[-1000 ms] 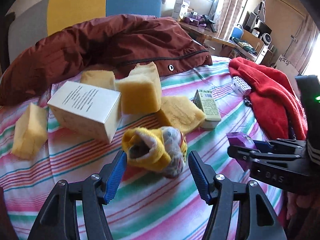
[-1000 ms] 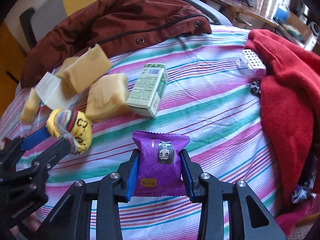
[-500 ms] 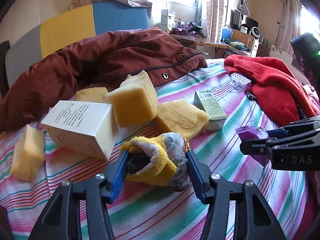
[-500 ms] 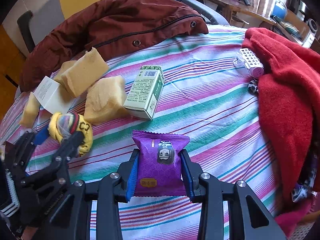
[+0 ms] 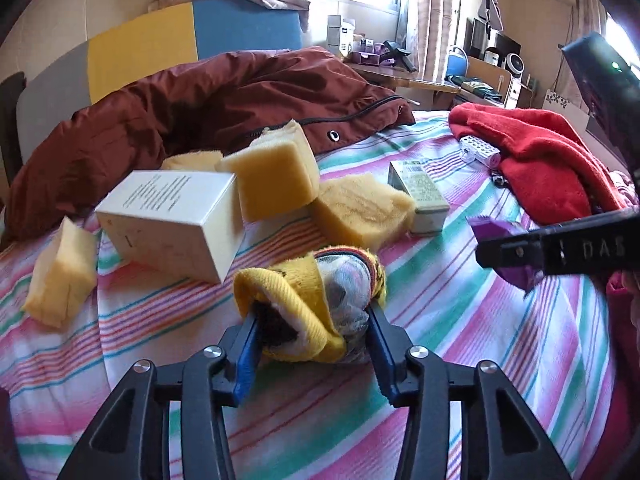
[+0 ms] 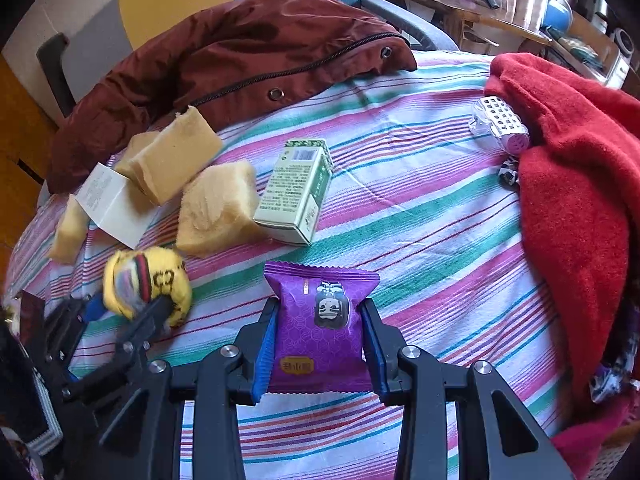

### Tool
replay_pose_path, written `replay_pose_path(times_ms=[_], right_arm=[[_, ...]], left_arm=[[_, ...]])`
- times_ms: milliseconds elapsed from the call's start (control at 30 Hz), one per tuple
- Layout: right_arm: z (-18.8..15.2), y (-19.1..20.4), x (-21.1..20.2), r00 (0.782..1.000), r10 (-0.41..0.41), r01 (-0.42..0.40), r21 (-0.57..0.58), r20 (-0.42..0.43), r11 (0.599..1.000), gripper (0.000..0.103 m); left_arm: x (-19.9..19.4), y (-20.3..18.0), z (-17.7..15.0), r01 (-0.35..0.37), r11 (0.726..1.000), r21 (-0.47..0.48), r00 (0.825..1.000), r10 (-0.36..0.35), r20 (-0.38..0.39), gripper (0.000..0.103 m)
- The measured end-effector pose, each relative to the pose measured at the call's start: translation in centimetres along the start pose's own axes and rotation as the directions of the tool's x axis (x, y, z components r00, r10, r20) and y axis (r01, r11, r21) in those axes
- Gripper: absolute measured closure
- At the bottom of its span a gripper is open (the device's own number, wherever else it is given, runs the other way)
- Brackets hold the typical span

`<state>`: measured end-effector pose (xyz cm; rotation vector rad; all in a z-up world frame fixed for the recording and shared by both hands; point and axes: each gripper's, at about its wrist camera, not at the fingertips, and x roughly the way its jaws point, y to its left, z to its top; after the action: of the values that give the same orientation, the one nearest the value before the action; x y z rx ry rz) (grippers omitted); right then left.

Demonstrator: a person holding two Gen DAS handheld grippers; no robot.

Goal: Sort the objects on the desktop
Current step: 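Carry the purple packet and yellow sock into the gold tray and release both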

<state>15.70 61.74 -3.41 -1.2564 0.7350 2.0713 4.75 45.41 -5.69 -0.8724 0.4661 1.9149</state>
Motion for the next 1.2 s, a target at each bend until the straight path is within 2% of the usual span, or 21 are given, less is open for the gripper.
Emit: replay_pose_path(times_ms=[133,233,633,767,867,1133,1200], right_arm=[[0.0,0.1,-0.2,1.0,0.01,-0.01,-0.002,0.006,1.0,0.063],[-0.1,0.2,-0.3,0.999,0.034,-0.034,0.003,0.011,0.999,0.063],[-0.6,2.3,-1.0,0.994,0.098,-0.095,-0.065,0.043,0.993,0.063],[-0.9,3.7,-0.6,0.992,0.127,-0.123,-0.121,0.022,0.985,0.063],[-1.1,5.0,-0.6,0.995,0.097,-0.088,-0.202,0.036,0.976,0.063],[-1.7,7.5,-2.7,0.977,0.156,-0.101,-0.324,0.146,0.941,0.063],[-1.9,8.3,-3.2,0.975,0.164,-0.105,-0.344,0.148,0.933,0.063]], left_arm=[[-0.7,1.1,-0.9,0.037,0.997,-0.067,0.999,-0.037,0.001,0.064],[-1.6,1.6,-1.8,0.039,0.995,-0.094,0.999,-0.038,0.011,0.068],[-5.1,3.8,-6.1,0.089,0.978,-0.191,0.996,-0.086,0.023,0.076],[-6.7,4.4,-7.7,0.097,0.972,-0.214,0.995,-0.094,0.028,0.077],[-8.2,4.6,-9.0,0.093,0.971,-0.219,0.996,-0.09,0.026,0.078],[-12.8,5.5,-12.4,0.163,0.954,-0.251,0.986,-0.166,0.009,0.079],[-14.2,5.8,-12.9,0.174,0.952,-0.252,0.984,-0.175,0.018,0.079]])
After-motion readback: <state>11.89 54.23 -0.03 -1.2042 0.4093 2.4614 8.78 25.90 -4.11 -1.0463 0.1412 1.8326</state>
